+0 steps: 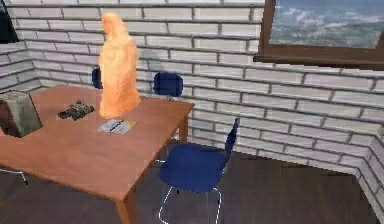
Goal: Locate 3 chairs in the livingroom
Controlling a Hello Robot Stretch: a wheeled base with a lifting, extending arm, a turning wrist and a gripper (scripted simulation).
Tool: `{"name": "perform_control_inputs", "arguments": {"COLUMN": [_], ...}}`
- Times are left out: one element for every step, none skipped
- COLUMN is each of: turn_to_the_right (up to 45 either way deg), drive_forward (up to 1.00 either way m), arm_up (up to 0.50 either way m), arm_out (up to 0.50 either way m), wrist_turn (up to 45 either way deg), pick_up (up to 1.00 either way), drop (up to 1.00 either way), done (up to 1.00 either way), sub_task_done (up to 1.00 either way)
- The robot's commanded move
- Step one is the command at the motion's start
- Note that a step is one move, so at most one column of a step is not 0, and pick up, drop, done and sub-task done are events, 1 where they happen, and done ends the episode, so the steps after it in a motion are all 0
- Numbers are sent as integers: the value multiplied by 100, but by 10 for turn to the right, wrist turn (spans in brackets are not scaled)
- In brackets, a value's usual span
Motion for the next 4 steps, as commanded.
{"name": "perform_control_inputs", "arguments": {"turn_to_the_right": [0,450,240,0], "drive_forward": [0,0,0,75], "arm_up": [0,0,0,0], "arm_out": [0,0,0,0], "wrist_turn": [0,0,0,0], "pick_up": [0,0,0,0], "drop": [0,0,0,0], "done": [0,0,0,0], "sub_task_done": [100,0,0,0]}}
